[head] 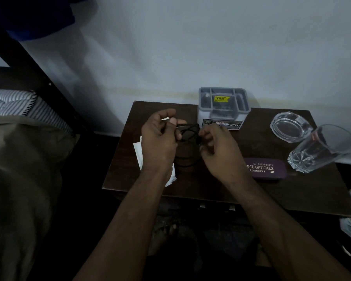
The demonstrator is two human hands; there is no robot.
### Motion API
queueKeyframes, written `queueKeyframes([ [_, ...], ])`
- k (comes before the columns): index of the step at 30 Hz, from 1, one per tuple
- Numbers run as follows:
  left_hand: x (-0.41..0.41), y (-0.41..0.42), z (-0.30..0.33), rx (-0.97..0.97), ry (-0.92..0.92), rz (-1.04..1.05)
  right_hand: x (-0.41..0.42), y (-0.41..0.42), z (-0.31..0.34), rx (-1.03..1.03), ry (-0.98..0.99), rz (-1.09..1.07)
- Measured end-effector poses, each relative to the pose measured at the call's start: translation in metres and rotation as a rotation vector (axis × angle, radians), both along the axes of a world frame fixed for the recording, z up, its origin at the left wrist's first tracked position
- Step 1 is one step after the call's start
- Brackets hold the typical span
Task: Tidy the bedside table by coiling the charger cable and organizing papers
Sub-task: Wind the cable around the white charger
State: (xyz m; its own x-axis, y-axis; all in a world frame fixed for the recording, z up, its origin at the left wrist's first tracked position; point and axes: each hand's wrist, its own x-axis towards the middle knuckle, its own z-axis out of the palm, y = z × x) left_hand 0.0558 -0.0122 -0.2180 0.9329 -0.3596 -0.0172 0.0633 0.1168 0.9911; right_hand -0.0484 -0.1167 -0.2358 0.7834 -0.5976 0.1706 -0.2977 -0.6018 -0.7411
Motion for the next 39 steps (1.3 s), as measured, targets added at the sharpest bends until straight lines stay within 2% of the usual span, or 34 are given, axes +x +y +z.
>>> queueKeyframes([
  [2,-0.001,-0.001,0.0,-0.033,0.022,-0.036,0.002,0.002,0.004,0.05,-0.103,0.039],
  [7,0.002,0.0,0.003,-0.171,0.152,-0.001,0.004,0.005,0.007,0.314,-0.152,0.129],
  [10,0.004,0.0,0.004,-0.2,0.184,0.038,0.006,0.007,0.012,0.512,-0.309,0.128],
  [13,-0.001,0.002,0.002,-0.014,0.02,-0.042,0.005,0.004,0.019,0.716,-0.477,0.078],
  [17,-0.007,0.005,-0.008,0.38,-0.194,-0.25,0.007,-0.002,0.027,0.977,-0.678,-0.07],
  [19,-0.008,0.004,-0.011,0.461,-0.175,-0.29,0.009,-0.002,0.029,1.1,-0.671,-0.088],
  [22,-0.01,0.002,-0.01,0.452,-0.172,-0.285,0.008,0.001,0.027,1.221,-0.574,-0.013],
  [25,-0.016,0.003,-0.01,0.475,-0.232,-0.399,0.009,0.005,0.026,1.222,-0.522,0.043],
  [28,-0.02,0.004,-0.009,0.461,-0.273,-0.57,0.012,0.004,0.029,1.272,-0.576,0.024],
  [30,-0.019,0.004,-0.007,0.347,-0.127,-0.616,0.015,0.003,0.029,1.321,-0.64,-0.062],
  [32,-0.015,0.003,-0.001,0.218,0.032,-0.529,0.018,0.002,0.027,1.268,-0.67,-0.161],
  [33,-0.012,0.003,0.001,0.202,0.029,-0.445,0.019,0.001,0.025,1.188,-0.659,-0.189],
  [34,-0.007,0.004,0.001,0.251,-0.044,-0.346,0.021,0.001,0.021,1.084,-0.636,-0.202],
  [36,0.006,0.007,-0.006,0.471,-0.314,-0.157,0.024,0.002,0.014,0.855,-0.57,-0.19],
  [38,0.019,0.009,-0.016,0.759,-0.551,-0.142,0.028,0.005,0.006,0.615,-0.45,-0.175],
  [39,0.024,0.009,-0.021,0.877,-0.613,-0.162,0.03,0.005,0.001,0.494,-0.368,-0.159],
])
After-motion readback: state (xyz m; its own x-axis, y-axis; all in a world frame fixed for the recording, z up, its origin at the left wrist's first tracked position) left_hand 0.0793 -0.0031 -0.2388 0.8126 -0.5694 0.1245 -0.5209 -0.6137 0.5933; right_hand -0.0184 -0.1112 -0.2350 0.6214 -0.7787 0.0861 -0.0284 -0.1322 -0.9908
